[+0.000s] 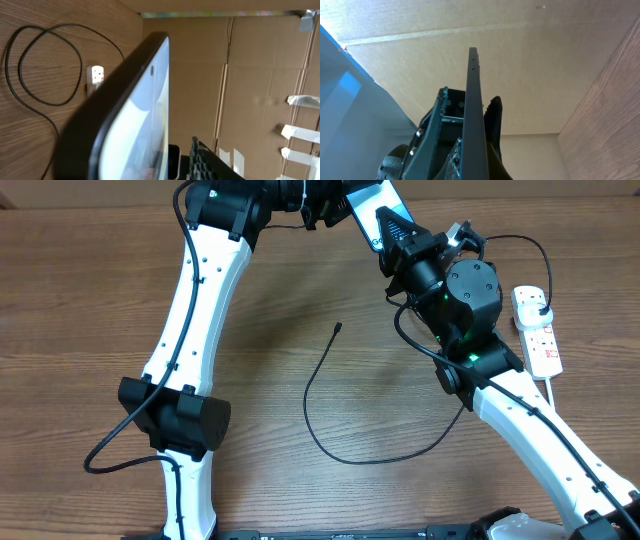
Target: Plug charger to phone and switch on socket
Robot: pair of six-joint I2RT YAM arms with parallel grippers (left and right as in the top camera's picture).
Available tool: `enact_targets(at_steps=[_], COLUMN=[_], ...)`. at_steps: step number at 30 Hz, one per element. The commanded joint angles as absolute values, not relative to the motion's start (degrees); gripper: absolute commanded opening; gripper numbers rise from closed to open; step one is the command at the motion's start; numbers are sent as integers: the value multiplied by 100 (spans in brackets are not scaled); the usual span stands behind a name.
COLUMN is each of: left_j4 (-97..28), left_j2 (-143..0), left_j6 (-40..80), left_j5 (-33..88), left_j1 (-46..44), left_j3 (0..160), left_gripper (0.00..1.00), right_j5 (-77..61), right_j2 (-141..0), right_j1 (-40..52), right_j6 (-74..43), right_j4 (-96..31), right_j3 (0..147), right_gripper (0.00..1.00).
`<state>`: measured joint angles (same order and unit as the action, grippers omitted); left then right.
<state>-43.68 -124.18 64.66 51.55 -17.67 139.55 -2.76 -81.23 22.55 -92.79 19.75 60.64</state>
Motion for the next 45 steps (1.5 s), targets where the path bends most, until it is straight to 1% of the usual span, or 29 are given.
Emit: enact_targets(at_steps=[1, 6, 13, 19, 22, 23, 26, 29, 31, 32, 33, 36, 37, 38, 40, 41, 44, 45], left_j4=[-4344, -4342, -4342, -4342, -4344, -4344, -4344, -4344, -4344, -4346, -4344, -4346, -4346, -4346, -4353, -4353, -4377, -4394], left_j2=[-12333, -12333, -12333, -12335, -12335, -12335, -12335, -12335, -12335, -12335, -12335, -12335, -12335, -12335, -12335, -12335, -12335, -12335], left_j6=[6477, 6477, 6477, 6477, 6477, 6477, 6479, 6477, 6477, 6477, 6477, 6475, 6475, 6475, 6469, 6455, 6324, 6239], left_j5=[5085, 5054, 5052, 5035, 4995, 4993, 4993, 4993, 4991, 4993, 4993, 4991, 4991, 4987, 4947, 4943, 4899, 4882], left_j1=[-1815, -1815, -1833, -1841, -1841, -1841, -1841, -1841, -1841, -1841, -1841, -1841, -1841, -1841, -1841, -1841, -1839, -1835], left_j3=[14053, 14053, 14053, 14053, 14053, 14053, 14053, 14053, 14053, 14053, 14053, 14053, 14053, 14053, 14053, 14053, 14053, 14053], left_gripper=[40, 35, 34, 25, 18, 18, 12, 5, 4, 4, 4, 4, 4, 4, 4, 4, 4, 5], right_j5=[-375, -414, -414, -425, -458, -458, -458, -458, -456, -456, -456, -456, -458, -456, -456, -458, -456, -456], right_j2=[-8071, -8071, -8073, -8073, -8073, -8073, -8073, -8073, -8073, -8073, -8073, -8071, -8073, -8073, -8073, -8073, -8073, -8073], right_j1=[2283, 2287, 2287, 2287, 2287, 2287, 2287, 2287, 2287, 2287, 2287, 2287, 2287, 2287, 2287, 2287, 2287, 2287], right_j6=[-9327, -9327, -9327, -9325, -9325, -9325, -9325, -9325, -9327, -9325, -9325, -9327, -9325, -9325, -9325, -9325, -9325, -9325], right_j4=[2095, 2049, 2051, 2049, 2049, 2049, 2049, 2051, 2049, 2049, 2051, 2051, 2051, 2051, 2049, 2049, 2018, 1999], right_j3=[6217, 6217, 6217, 6217, 6217, 6217, 6217, 6217, 6217, 6217, 6217, 6217, 6217, 6217, 6217, 6217, 6217, 6217], right_gripper=[4, 4, 4, 4, 4, 4, 4, 4, 4, 6, 10, 12, 17, 19, 20, 23, 32, 38])
